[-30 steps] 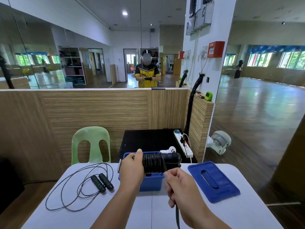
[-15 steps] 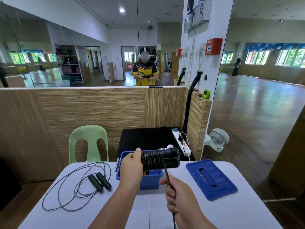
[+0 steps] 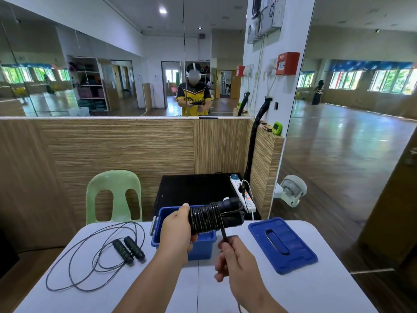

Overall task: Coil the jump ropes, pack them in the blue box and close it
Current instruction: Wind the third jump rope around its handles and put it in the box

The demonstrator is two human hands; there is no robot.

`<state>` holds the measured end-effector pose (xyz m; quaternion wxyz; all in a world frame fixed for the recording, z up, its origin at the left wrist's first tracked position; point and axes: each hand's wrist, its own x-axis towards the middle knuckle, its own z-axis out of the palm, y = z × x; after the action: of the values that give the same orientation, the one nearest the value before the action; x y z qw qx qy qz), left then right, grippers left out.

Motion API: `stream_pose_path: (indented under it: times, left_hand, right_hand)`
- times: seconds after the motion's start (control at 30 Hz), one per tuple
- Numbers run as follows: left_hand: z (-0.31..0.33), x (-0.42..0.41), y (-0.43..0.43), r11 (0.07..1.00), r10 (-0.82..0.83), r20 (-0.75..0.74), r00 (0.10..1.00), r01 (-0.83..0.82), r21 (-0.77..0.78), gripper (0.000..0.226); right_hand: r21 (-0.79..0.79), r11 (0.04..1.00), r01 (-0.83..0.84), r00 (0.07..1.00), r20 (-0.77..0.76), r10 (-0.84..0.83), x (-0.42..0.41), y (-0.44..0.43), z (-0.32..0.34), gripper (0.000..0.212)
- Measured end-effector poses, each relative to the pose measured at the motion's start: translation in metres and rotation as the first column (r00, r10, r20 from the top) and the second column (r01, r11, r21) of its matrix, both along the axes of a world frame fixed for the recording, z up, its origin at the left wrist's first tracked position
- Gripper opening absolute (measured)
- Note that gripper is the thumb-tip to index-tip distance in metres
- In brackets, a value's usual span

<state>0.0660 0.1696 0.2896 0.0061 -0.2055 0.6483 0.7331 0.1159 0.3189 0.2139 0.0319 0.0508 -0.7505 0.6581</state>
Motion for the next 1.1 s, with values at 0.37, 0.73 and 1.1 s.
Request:
stream_pose_path:
  times: [0.37, 0.73, 1.1]
  left_hand:
    - [0.011, 0.007, -0.011, 0.983, -0.181, 0.085, 0.98, 0.18, 0.026, 0.032]
    - [0.004, 0.013, -0.011, 0.901, -0.332, -0.054, 0.942, 0.299, -0.314, 0.032]
    - [-0.007, 0.01, -0.006, 0.953, -0.128, -0.086, 0.988, 0.098, -0.286, 0.034]
  right_hand:
    - [0.176, 0.94, -0.294, 0.932, 0.272, 0.241, -0.044, 0.058, 0.01, 0.048]
    - [0.386, 0.798, -0.463, 0.867, 0.385, 0.317, -0.09, 0.071, 0.12, 0.013]
    - [0.231, 0.953, -0.196, 0.974, 0.155, 0.163, -0.073, 0.03, 0.108, 0.026]
